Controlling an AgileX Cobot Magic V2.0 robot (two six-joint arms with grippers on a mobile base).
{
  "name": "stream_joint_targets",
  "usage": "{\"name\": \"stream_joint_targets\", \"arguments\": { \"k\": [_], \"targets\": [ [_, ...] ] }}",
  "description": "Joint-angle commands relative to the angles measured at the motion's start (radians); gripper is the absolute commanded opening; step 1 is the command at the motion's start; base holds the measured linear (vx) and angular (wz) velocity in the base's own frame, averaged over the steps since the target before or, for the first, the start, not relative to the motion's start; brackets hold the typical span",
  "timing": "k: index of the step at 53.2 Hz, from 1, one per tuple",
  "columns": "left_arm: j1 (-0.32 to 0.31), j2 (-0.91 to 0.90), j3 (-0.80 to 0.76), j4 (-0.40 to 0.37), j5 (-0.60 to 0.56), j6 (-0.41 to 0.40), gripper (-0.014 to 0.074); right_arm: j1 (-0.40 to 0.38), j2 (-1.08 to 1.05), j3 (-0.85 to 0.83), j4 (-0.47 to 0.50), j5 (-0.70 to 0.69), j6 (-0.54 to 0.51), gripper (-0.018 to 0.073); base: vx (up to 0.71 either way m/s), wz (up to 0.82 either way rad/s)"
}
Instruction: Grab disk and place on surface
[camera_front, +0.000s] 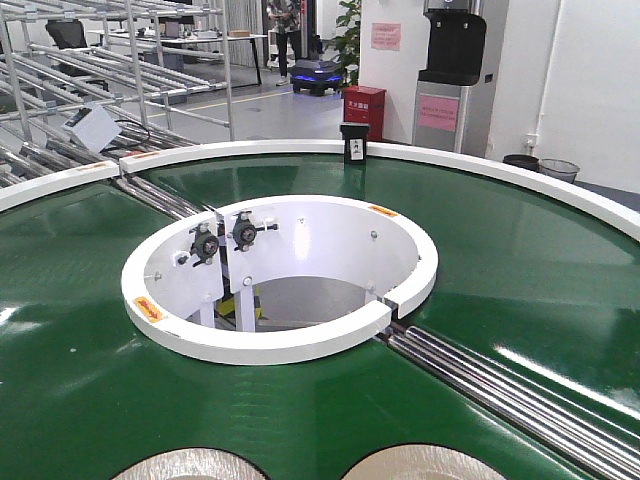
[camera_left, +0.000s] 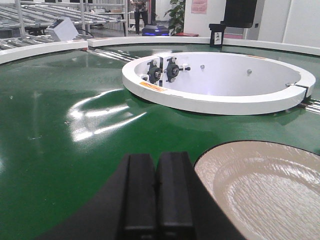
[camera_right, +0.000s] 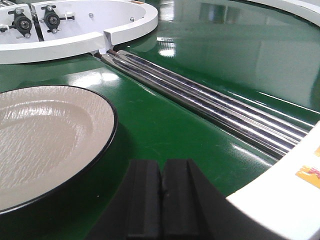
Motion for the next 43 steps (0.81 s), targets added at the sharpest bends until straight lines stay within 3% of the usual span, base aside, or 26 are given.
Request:
{"name": "stream_joint_targets", "arguments": {
  "k": [1,36,43],
  "targets": [
    [-0.006,-0.014,-0.020,0.001,-0.080,-0.009,-0.0007,0.000,-0.010,0.006,-0.008,-0.080,0.002,-0.0008,0.00,0.00],
    [-0.006,-0.014,-0.020,0.001,-0.096,-0.010,-0.0007,0.000,-0.010,0.006,-0.008,-0.080,0.002,-0.0008,0.00,0.00],
    [-0.006,-0.014,-0.021,0.001,-0.165,-0.010,-0.0007,0.000,-0.010,0.006,-0.026,-0.079,-0.012,-0.0008,0.00,0.00]
  ]
}}
